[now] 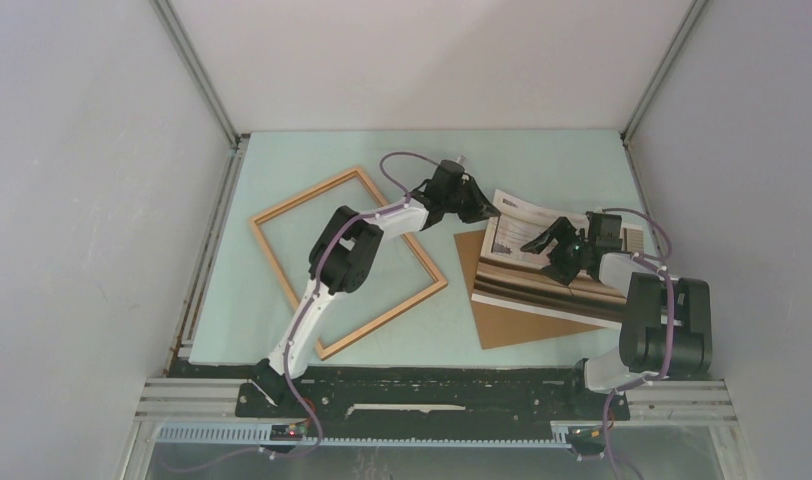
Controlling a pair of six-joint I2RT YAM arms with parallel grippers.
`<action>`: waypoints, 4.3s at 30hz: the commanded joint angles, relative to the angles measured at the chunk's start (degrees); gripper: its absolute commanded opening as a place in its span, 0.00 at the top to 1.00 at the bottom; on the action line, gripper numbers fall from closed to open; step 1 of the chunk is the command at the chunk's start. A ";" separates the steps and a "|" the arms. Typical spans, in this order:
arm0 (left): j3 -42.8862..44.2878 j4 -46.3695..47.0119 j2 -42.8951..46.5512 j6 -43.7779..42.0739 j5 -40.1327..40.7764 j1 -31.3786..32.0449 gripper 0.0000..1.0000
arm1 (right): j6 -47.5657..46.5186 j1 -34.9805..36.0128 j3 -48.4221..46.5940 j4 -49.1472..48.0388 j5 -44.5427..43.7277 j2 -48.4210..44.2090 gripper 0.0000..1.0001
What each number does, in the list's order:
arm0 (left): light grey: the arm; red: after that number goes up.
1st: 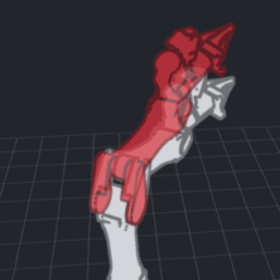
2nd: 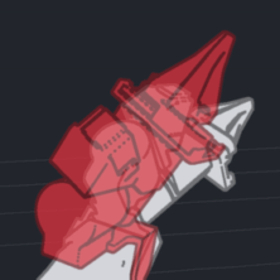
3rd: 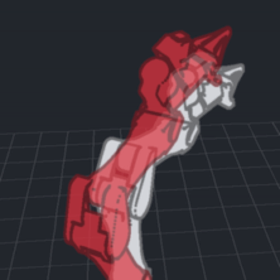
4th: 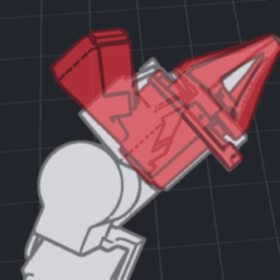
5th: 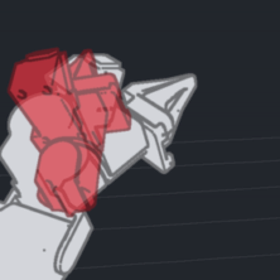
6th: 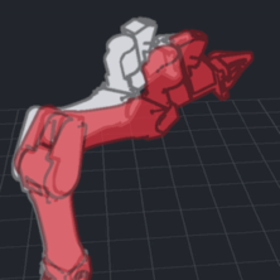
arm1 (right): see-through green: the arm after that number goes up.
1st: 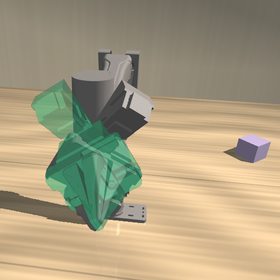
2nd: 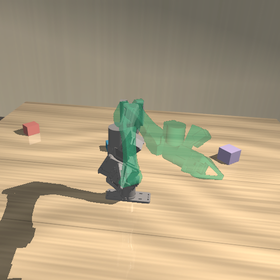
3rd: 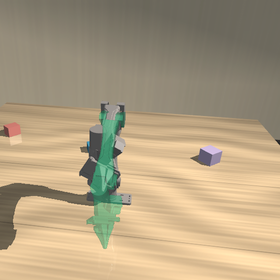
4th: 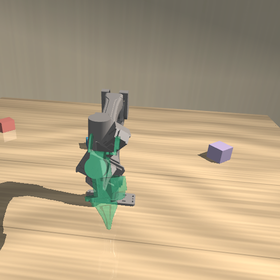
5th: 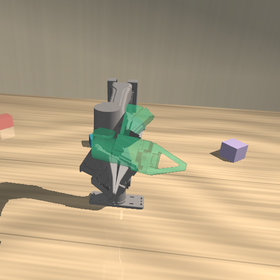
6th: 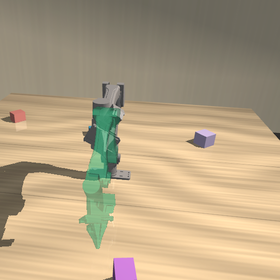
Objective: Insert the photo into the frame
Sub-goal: Pick up the photo at the center of the board, then turn over the photo from the photo frame.
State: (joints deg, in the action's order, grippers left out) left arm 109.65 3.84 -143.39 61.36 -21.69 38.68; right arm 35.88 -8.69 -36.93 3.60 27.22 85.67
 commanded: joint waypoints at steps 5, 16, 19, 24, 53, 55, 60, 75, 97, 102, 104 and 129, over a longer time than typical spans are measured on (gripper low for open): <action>3.81 -6.83 5.65 -9.12 2.07 0.40 1.00 | -3.06 0.49 -1.16 5.21 -5.63 -5.70 0.03; 10.49 -29.36 22.38 -20.86 8.35 -1.13 1.00 | -6.36 4.73 -12.03 20.69 -10.43 -27.86 0.00; 11.58 -35.74 26.96 -22.64 9.48 -4.74 1.00 | -7.25 4.54 -12.66 20.41 -9.06 -29.60 0.00; 20.50 -53.17 33.44 -32.70 15.31 -11.74 1.00 | -9.60 4.47 -13.06 18.73 -5.74 -27.01 0.01; -18.64 -36.21 62.60 -75.25 47.12 -3.17 1.00 | -7.31 11.37 -8.34 9.67 -1.41 -15.93 0.03; -17.68 -35.92 58.68 -76.85 48.16 -0.07 1.00 | -7.08 11.58 -8.29 9.30 -1.17 -15.01 0.03; -15.20 -35.54 49.10 -79.89 53.32 8.56 1.00 | -6.20 11.59 -7.82 7.92 -0.05 -12.60 0.04; -30.58 -28.84 42.11 -74.49 55.48 22.06 1.00 | -3.06 9.80 -6.64 3.20 9.20 -5.63 0.04; -42.63 -24.36 43.11 -79.79 58.58 26.47 1.00 | -3.86 9.72 -5.97 3.51 7.90 -7.28 0.05; -45.74 -20.40 43.90 -81.82 58.05 25.66 1.00 | -3.68 9.58 -5.52 3.00 8.04 -7.88 0.05; -46.09 -19.75 43.25 -83.51 59.09 25.66 1.00 | -3.59 9.57 -5.55 2.83 8.42 -7.74 0.05; -47.71 -20.82 43.57 -87.03 58.16 28.13 1.00 | -3.84 9.13 -5.26 2.99 8.64 -8.24 0.05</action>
State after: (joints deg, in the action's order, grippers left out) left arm 63.13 -17.32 -102.32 -24.62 35.86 66.00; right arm 32.40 0.73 -42.39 7.81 35.05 79.26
